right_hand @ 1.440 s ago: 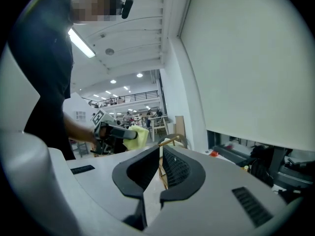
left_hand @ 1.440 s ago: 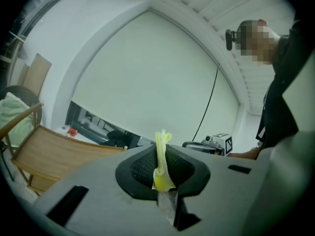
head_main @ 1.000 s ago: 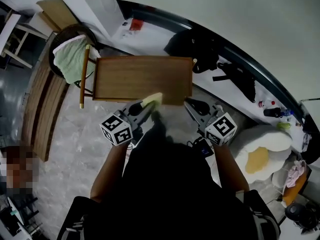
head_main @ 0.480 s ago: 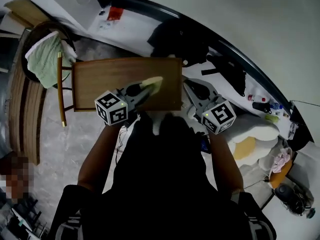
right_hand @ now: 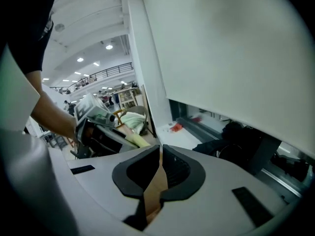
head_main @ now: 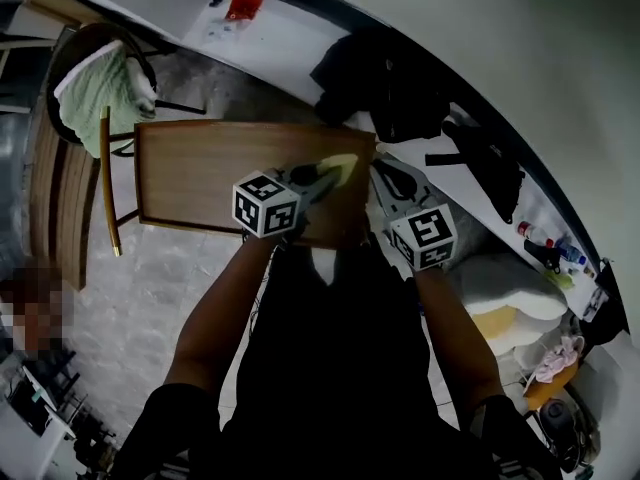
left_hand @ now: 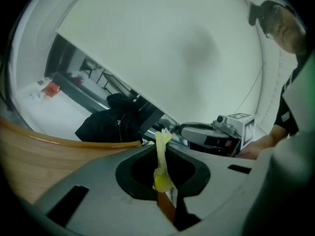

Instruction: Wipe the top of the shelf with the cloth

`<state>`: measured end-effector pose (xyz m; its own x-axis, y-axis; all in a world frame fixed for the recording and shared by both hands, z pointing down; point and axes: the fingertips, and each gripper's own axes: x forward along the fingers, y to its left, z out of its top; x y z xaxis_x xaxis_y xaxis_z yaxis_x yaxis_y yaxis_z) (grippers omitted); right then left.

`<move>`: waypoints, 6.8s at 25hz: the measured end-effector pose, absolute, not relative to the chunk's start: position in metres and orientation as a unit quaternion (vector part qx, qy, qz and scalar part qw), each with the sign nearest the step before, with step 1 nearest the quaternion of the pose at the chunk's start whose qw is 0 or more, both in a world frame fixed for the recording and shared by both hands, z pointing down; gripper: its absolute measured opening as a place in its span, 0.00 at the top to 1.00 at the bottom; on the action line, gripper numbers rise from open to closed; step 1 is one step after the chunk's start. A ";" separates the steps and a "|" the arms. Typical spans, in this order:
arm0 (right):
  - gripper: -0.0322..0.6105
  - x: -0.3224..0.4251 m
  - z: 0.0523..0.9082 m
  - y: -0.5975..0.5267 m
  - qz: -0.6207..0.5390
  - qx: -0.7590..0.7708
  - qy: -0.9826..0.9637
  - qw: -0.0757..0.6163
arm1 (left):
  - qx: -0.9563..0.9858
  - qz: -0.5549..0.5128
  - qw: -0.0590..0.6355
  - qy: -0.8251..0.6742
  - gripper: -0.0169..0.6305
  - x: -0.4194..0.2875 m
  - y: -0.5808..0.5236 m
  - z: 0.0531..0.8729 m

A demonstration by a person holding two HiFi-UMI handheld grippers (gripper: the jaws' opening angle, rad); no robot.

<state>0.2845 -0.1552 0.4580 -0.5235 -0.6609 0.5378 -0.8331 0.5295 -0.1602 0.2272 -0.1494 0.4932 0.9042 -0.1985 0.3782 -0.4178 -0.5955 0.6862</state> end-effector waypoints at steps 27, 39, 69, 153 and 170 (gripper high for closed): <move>0.90 0.274 0.514 -0.177 0.215 0.364 -0.866 0.266 | 0.822 0.304 0.393 -0.278 0.92 0.252 -0.185 0.609; 0.90 0.161 0.517 -0.179 0.224 0.343 -0.872 0.268 | 0.814 0.307 0.397 -0.292 0.92 0.118 -0.207 0.623; 0.90 0.054 0.514 -0.164 0.257 0.319 -0.870 0.276 | 0.798 0.298 0.375 -0.365 0.92 -0.085 -0.236 0.636; 0.90 0.054 0.584 -0.158 0.260 0.489 -0.782 0.284 | 0.761 0.367 0.331 -0.420 0.92 -0.036 -0.172 0.641; 0.90 -0.033 0.582 -0.188 0.241 0.455 -0.806 0.292 | 0.689 0.373 0.332 -0.526 0.92 -0.232 -0.210 0.644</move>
<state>-0.0326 -0.1876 0.5823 -0.4149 -0.5931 0.6900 -0.8745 0.4693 -0.1224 -0.2323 -0.2100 0.6435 0.1691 -0.4760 0.8631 -0.9718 -0.2267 0.0653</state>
